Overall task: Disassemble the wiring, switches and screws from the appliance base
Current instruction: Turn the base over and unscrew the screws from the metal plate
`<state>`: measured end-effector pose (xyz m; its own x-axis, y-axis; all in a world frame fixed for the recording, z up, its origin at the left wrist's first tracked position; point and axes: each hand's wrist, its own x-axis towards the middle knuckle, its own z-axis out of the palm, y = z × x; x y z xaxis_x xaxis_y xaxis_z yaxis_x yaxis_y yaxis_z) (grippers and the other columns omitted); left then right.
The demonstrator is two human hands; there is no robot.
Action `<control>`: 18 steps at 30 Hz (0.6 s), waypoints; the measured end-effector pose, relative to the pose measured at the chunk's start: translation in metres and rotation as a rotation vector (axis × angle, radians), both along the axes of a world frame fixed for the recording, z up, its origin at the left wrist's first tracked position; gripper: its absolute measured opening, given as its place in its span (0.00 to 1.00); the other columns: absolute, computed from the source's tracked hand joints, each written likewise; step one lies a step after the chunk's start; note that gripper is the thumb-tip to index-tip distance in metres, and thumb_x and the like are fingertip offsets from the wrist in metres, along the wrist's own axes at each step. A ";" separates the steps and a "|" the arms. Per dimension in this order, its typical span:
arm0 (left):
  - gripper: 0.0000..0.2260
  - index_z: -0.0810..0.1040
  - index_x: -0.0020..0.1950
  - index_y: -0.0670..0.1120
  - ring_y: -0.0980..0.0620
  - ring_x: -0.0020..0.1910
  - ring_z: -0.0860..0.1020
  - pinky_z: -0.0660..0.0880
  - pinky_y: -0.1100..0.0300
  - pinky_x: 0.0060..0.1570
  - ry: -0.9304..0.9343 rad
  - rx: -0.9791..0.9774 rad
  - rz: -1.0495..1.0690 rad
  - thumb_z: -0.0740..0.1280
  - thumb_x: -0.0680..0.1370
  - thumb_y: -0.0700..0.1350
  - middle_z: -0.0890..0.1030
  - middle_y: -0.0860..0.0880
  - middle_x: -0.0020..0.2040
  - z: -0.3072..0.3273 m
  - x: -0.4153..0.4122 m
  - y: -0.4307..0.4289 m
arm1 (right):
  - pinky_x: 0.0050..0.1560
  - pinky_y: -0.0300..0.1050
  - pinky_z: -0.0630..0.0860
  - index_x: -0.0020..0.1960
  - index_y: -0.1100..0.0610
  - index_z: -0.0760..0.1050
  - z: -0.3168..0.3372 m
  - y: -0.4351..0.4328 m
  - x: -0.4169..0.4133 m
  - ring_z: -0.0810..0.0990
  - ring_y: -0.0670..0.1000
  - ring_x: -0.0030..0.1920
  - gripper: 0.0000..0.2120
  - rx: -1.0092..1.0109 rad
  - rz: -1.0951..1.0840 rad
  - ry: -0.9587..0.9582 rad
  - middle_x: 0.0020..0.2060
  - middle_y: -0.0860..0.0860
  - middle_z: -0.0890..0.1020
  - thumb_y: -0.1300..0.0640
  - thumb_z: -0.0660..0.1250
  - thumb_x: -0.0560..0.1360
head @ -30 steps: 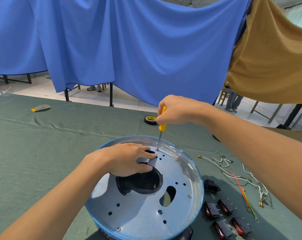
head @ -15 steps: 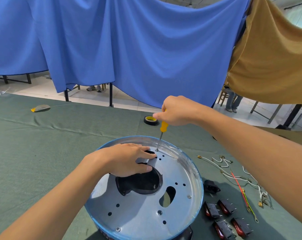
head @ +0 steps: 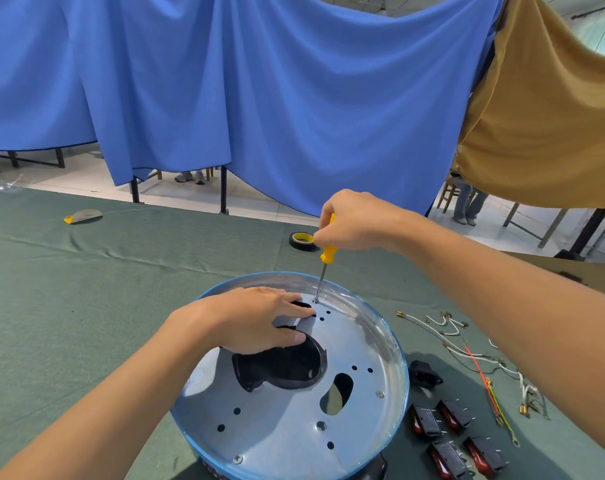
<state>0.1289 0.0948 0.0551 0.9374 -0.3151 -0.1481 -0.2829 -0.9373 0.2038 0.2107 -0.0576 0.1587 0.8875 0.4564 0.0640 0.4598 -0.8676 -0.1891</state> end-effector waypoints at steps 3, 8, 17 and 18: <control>0.22 0.63 0.74 0.64 0.57 0.77 0.54 0.54 0.52 0.74 -0.020 -0.041 -0.011 0.59 0.80 0.61 0.58 0.62 0.77 0.001 0.000 0.001 | 0.32 0.43 0.63 0.35 0.56 0.70 -0.003 -0.002 -0.001 0.72 0.54 0.34 0.21 -0.058 -0.083 -0.092 0.32 0.50 0.74 0.39 0.65 0.73; 0.17 0.75 0.67 0.54 0.51 0.65 0.71 0.68 0.58 0.62 -0.152 -0.092 0.014 0.64 0.79 0.56 0.76 0.54 0.65 0.004 0.011 -0.002 | 0.36 0.44 0.71 0.50 0.60 0.79 -0.004 -0.003 0.003 0.76 0.54 0.38 0.11 -0.003 -0.004 -0.016 0.42 0.55 0.81 0.53 0.67 0.72; 0.10 0.83 0.55 0.49 0.49 0.48 0.76 0.75 0.53 0.46 -0.270 -0.182 0.175 0.70 0.76 0.47 0.79 0.53 0.45 0.005 0.036 -0.024 | 0.35 0.43 0.68 0.49 0.60 0.79 -0.005 -0.013 0.003 0.73 0.53 0.38 0.15 -0.026 0.100 -0.023 0.38 0.58 0.79 0.48 0.67 0.74; 0.09 0.83 0.54 0.50 0.48 0.48 0.75 0.74 0.54 0.44 -0.276 -0.172 0.178 0.70 0.76 0.48 0.79 0.53 0.44 0.004 0.037 -0.026 | 0.34 0.43 0.69 0.50 0.57 0.80 -0.005 -0.015 0.002 0.75 0.53 0.40 0.11 -0.013 0.136 0.001 0.40 0.55 0.80 0.50 0.68 0.74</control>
